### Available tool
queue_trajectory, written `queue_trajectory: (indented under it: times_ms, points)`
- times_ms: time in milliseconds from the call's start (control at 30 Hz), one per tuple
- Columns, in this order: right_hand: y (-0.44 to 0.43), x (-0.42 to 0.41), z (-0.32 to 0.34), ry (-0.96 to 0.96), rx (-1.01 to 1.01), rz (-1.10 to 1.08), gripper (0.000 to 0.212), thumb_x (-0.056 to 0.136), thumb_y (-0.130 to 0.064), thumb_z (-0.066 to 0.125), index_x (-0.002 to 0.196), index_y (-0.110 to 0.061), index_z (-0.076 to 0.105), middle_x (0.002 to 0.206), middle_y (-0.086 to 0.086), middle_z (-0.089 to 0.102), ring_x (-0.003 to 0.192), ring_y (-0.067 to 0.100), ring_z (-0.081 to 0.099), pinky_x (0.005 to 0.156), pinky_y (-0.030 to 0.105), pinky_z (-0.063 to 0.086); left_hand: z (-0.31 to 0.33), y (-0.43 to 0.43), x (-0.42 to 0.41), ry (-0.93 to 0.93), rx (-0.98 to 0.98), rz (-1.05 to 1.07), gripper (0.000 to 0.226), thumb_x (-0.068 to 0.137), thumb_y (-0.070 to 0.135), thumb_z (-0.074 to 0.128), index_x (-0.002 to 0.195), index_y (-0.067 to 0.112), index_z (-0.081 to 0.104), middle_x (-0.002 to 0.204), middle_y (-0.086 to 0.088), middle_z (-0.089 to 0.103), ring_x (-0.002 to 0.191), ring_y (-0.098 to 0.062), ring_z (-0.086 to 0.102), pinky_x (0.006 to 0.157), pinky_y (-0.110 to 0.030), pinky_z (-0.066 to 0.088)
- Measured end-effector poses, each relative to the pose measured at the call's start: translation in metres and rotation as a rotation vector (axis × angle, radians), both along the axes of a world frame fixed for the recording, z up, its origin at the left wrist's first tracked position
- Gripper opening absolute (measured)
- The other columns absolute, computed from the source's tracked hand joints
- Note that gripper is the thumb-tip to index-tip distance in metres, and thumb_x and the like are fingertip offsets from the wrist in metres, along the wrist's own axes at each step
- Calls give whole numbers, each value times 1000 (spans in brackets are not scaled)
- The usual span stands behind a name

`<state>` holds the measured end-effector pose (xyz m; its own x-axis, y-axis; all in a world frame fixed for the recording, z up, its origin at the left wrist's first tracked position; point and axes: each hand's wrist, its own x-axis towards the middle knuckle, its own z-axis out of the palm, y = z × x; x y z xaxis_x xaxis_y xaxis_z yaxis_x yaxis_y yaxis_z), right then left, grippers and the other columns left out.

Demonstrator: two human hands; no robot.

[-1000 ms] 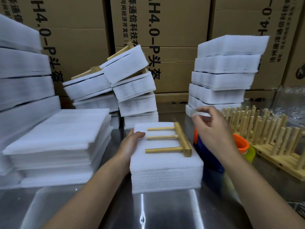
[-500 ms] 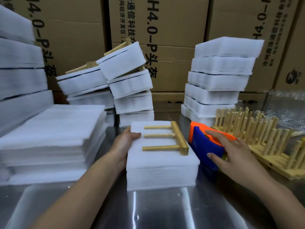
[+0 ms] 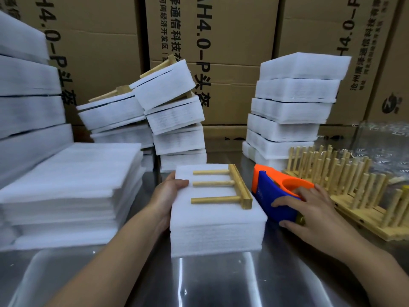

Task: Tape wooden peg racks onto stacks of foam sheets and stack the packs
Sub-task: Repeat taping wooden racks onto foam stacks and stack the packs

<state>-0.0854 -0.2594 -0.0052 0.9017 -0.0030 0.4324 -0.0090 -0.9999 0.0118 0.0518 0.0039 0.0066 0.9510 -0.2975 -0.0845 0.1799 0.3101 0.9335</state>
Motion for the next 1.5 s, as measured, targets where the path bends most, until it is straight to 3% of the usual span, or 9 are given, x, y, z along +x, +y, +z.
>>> queue_trajectory:
  times_ms: [200,300,367,433,533,667,1000,1367,1500]
  points:
    - [4,-2,38,-194,546,165,40,75,-16,79,102,-41,62,112,-6,50,107,11,47,92,26,38,5,2,-1,-24,54,-7,31,88,-3,44,109,11,62,107,-19,68,96,-37,64,85,-47,52]
    - [9,-3,66,-398,796,341,45,63,-16,84,93,-42,63,104,-20,59,93,-9,54,76,6,44,7,6,0,-46,123,-14,31,86,-4,48,110,8,64,106,-19,69,99,-37,65,92,-52,49]
    - [14,1,82,-413,921,468,63,43,-21,93,93,-43,61,102,-24,59,93,-7,56,76,9,48,8,7,3,-56,162,-21,31,86,-3,50,110,8,65,106,-18,70,100,-37,65,94,-52,48]
    - [18,10,92,-384,1002,618,76,39,-9,90,99,-41,56,107,-19,57,98,6,58,80,18,52,9,6,5,-60,182,-24,32,85,-4,49,111,8,65,107,-18,69,101,-38,65,95,-53,48]
    - [25,27,97,-334,1204,805,64,53,2,76,103,-30,52,104,-8,61,89,15,63,76,27,56,8,5,6,-66,203,-30,35,85,-3,49,114,10,64,107,-17,69,102,-37,65,95,-54,47]
    - [28,46,91,-158,1418,857,50,62,4,56,103,-26,53,91,-3,68,75,17,67,62,29,58,7,5,8,-65,214,-23,35,85,-3,50,114,10,64,107,-17,69,101,-37,65,95,-54,47]
    - [20,60,87,4,1392,793,43,65,-9,59,101,-34,61,94,0,70,79,22,67,62,29,57,8,5,10,-68,237,-8,31,84,-4,51,106,9,67,102,-16,71,97,-36,67,94,-52,49]
    - [21,65,72,-138,1300,809,57,61,-6,68,105,-42,60,97,-11,69,88,16,68,71,30,58,5,9,12,-93,279,-45,34,83,2,55,115,10,63,100,-12,72,94,-33,68,92,-51,50]
    - [21,65,69,-247,1321,810,59,60,0,66,106,-37,61,96,-12,69,87,15,69,64,26,57,10,6,16,-221,367,224,60,87,10,60,143,16,38,135,-6,51,115,-24,56,97,-38,45]
